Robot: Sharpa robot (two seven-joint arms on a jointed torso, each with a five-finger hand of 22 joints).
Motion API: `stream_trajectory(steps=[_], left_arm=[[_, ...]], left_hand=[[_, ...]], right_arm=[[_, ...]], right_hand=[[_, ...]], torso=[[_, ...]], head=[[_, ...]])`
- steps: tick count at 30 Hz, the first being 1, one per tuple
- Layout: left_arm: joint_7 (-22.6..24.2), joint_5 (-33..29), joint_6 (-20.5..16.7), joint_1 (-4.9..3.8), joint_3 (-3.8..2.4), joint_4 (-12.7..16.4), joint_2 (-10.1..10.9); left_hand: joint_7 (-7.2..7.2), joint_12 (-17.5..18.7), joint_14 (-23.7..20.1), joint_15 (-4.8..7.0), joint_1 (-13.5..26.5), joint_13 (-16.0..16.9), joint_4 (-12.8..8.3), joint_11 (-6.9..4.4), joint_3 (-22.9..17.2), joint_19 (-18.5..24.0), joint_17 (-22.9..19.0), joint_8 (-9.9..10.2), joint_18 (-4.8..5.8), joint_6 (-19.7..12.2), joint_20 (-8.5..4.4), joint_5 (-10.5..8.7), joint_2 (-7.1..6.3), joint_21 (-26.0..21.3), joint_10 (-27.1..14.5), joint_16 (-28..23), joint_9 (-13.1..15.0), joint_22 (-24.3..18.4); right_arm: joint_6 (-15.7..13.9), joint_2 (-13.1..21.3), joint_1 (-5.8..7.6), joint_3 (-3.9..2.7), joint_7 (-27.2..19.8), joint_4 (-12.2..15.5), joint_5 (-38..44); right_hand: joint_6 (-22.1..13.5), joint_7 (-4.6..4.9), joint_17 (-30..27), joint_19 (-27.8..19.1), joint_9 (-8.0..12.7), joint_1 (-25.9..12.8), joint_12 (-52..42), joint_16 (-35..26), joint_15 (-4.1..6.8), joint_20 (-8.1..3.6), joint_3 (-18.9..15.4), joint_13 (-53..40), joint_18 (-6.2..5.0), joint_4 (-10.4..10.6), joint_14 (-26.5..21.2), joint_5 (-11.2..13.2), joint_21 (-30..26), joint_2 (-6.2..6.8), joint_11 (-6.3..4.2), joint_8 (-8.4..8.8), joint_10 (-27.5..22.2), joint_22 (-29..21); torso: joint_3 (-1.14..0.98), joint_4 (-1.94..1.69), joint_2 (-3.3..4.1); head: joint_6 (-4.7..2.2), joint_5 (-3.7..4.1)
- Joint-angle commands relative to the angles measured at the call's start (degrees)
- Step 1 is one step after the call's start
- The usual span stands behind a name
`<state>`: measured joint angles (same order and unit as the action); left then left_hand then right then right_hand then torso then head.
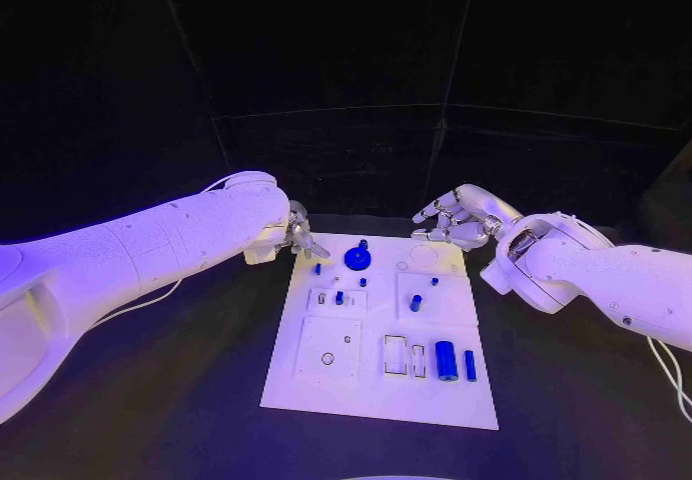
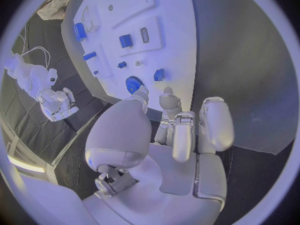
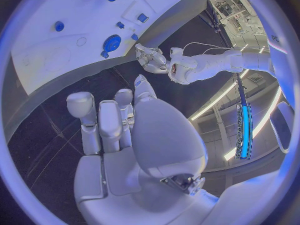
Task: Assemble the parts on the task board
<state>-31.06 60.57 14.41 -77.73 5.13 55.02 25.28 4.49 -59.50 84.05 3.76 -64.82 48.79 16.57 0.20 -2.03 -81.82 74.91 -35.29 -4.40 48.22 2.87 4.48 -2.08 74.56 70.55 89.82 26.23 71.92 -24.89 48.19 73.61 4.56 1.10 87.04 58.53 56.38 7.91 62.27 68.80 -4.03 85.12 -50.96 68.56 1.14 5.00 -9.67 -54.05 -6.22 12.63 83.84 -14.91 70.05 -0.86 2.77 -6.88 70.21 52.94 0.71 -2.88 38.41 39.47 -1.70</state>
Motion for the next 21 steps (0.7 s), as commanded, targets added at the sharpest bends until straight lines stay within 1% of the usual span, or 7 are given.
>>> stream_trajectory(steps=[1, 5, 6, 8, 10, 21], left_arm=[[1.5, 1.28, 2.44, 0.1, 0.06, -0.81, -0.58], [2.04, 1.29, 2.6, 0.23, 0.11, -1.42, -1.03], [2.14, 1.29, 2.7, 0.25, 0.12, -1.53, -1.12], [2.27, 1.3, 2.87, 0.3, 0.13, -1.72, -1.24], [2.38, 1.3, 3.09, 0.36, 0.13, -1.97, -1.39], [2.62, 1.3, 4.26, 0.79, 0.15, -2.97, -2.1]], left_hand=[[-0.05, -0.29, 5.95, -0.29, -0.18, 0.08, 0.0, -0.03, 0.42, -0.39, 15.09, 0.06, -0.04, 0.41, -0.06, 0.0, 0.33, 0.16, 0.34, 0.18, -0.09, 0.05], [-0.11, -0.46, 5.95, -0.26, -0.14, 0.23, 0.04, -0.08, 0.62, -0.49, 15.09, -0.01, 0.01, 0.62, -0.09, -0.06, 0.37, 0.33, 0.47, 0.18, -0.15, 0.25], [-0.13, -0.49, 5.95, -0.25, -0.11, 0.26, 0.06, -0.1, 0.69, -0.5, 15.09, -0.04, 0.01, 0.69, -0.1, -0.07, 0.39, 0.35, 0.5, 0.18, -0.17, 0.28], [-0.18, -0.58, 5.95, -0.21, -0.03, 0.31, 0.08, -0.14, 0.88, -0.56, 15.09, -0.1, 0.04, 0.87, -0.13, -0.1, 0.45, 0.43, 0.58, 0.18, -0.21, 0.39], [-0.19, -0.6, 5.95, -0.2, -0.01, 0.33, 0.09, -0.15, 0.91, -0.58, 15.09, -0.11, 0.05, 0.89, -0.14, -0.11, 0.46, 0.48, 0.6, 0.18, -0.22, 0.45], [-0.42, -0.94, 5.95, -0.04, -0.72, 0.55, -0.17, -0.36, 1.42, -0.73, 15.09, -0.37, 0.11, 1.48, -0.28, -0.1, 0.72, 0.68, 0.89, 0.18, -0.39, 0.75]], right_arm=[[0.22, -0.15, 0.12, -0.03, -0.2, 0.04, 0.18], [0.24, -0.24, 0.12, -0.03, -0.21, 0.01, 0.18], [0.25, -0.26, 0.12, -0.03, -0.22, 0.01, 0.18], [0.26, -0.3, 0.12, -0.03, -0.23, 0.0, 0.18], [0.29, -0.34, 0.12, -0.03, -0.23, -0.02, 0.18], [0.36, -0.53, 0.12, -0.03, -0.3, -0.2, 0.18]], right_hand=[[0.45, -0.09, -0.02, -0.45, 0.06, -0.23, 0.13, -0.3, 0.29, -0.03, -0.32, 0.06, -1.11, 0.01, 0.36, -0.31, -0.36, 0.02, 0.0, -0.26, -0.36, -0.06], [0.44, -0.09, -0.01, -0.46, 0.06, -0.21, 0.09, -0.31, 0.29, -0.03, -0.33, 0.02, -1.12, 0.02, 0.37, -0.45, -0.39, -0.01, 0.0, -0.26, -0.34, -0.1], [0.44, -0.09, -0.01, -0.46, 0.06, -0.21, 0.09, -0.31, 0.29, -0.03, -0.33, 0.02, -1.12, 0.02, 0.37, -0.45, -0.39, -0.01, 0.0, -0.26, -0.34, -0.1], [0.44, -0.09, -0.01, -0.46, 0.06, -0.21, 0.09, -0.31, 0.29, -0.03, -0.33, 0.02, -1.12, 0.02, 0.37, -0.45, -0.39, -0.01, 0.0, -0.26, -0.34, -0.1], [0.44, -0.09, -0.01, -0.46, 0.06, -0.21, 0.09, -0.31, 0.29, -0.03, -0.33, 0.02, -1.12, 0.02, 0.37, -0.45, -0.39, -0.01, 0.0, -0.26, -0.34, -0.1], [0.44, -0.09, -0.01, -0.46, 0.06, -0.21, 0.09, -0.31, 0.29, -0.03, -0.33, 0.02, -1.12, 0.02, 0.37, -0.45, -0.39, -0.01, 0.0, -0.26, -0.34, -0.1]], torso=[[0.01, -0.02, -0.03], [0.01, -0.02, -0.08], [-0.06, -0.06, -0.08], [-0.07, -0.06, -0.09], [-0.03, -0.09, -0.07], [-0.03, -0.06, -0.08]], head=[[0.07, 0.07], [0.2, -0.04], [0.17, -0.02], [0.21, -0.02], [0.2, 0.03], [0.35, 0.02]])
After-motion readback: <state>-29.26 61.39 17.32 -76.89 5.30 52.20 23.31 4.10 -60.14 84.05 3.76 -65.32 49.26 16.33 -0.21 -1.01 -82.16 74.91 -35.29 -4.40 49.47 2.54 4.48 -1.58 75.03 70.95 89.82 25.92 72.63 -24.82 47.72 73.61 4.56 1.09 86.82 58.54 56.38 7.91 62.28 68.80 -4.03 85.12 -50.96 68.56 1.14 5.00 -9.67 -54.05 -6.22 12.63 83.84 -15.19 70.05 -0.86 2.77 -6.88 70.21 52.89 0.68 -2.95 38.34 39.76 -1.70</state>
